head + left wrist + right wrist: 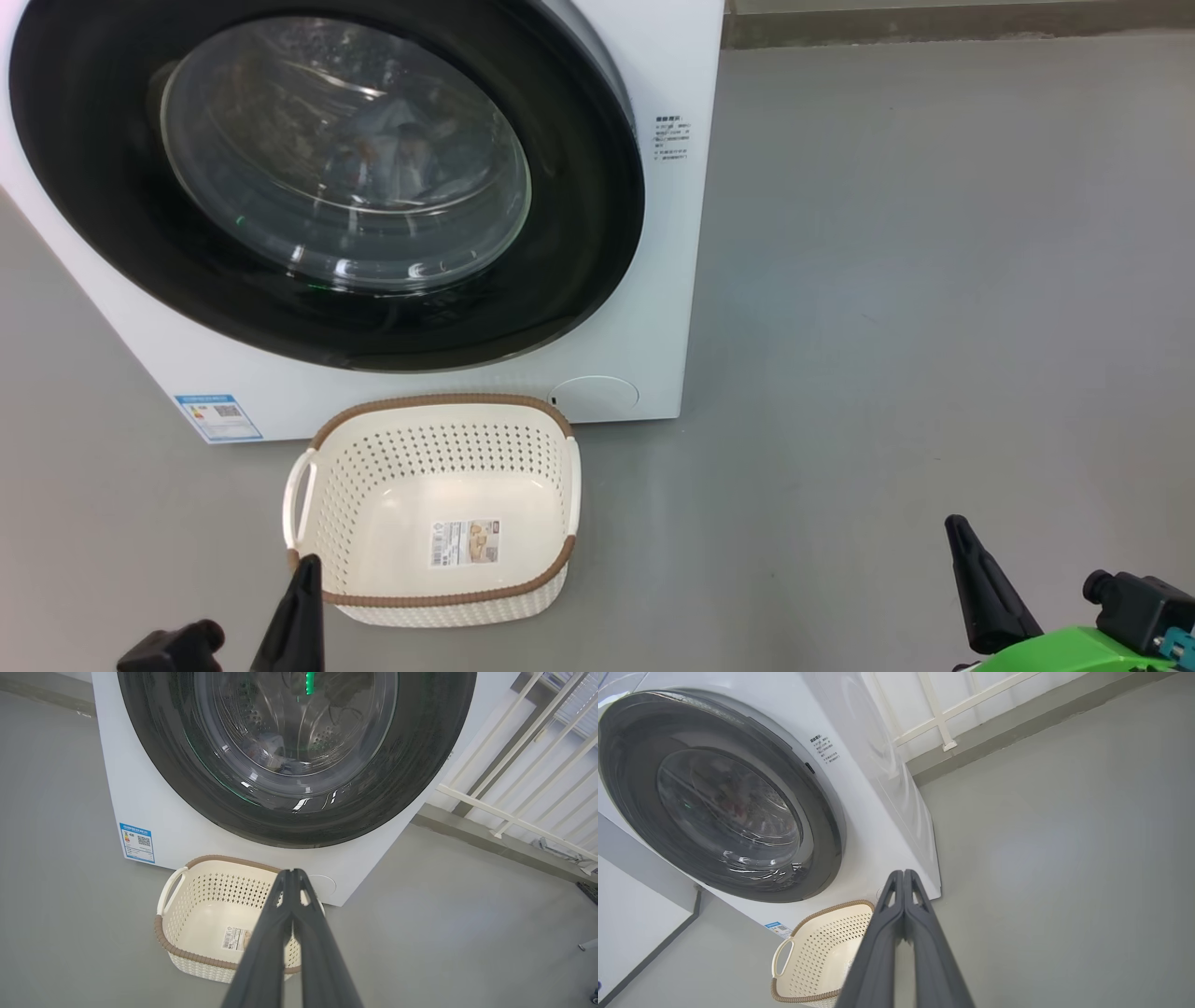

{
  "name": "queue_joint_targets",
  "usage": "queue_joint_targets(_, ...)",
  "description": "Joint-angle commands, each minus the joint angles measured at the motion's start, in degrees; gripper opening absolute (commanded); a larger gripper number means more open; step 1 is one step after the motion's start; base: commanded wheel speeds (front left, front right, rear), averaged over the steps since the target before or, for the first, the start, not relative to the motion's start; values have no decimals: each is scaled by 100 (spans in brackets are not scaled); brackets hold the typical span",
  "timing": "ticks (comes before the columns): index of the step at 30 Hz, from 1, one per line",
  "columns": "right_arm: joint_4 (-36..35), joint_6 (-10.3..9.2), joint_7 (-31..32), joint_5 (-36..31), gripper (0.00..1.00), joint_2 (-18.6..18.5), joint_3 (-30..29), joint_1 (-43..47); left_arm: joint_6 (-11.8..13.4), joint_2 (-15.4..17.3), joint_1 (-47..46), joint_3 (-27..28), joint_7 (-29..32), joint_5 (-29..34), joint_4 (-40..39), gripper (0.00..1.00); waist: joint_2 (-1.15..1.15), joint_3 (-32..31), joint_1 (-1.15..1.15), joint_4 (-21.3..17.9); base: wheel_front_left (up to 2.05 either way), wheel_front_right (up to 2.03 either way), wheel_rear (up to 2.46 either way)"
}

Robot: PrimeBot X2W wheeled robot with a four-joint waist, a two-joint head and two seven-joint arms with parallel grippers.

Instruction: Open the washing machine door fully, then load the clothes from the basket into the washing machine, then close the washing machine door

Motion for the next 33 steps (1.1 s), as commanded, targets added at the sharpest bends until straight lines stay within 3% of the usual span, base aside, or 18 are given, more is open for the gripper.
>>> queue_joint_targets(1, -105, 2, 33, 171, 0, -46, 13, -255, -51, 45, -230, 128, 18, -190, -92, 0, 0, -1, -1, -4, 0, 0, 0)
queue_joint_targets(33, 196, 4, 370, 2288, 0, -48, -61, -505, -289, -41, -427, 590, 428, -2297, 92, 0, 0, -27, -1, -97, 0, 0, 0)
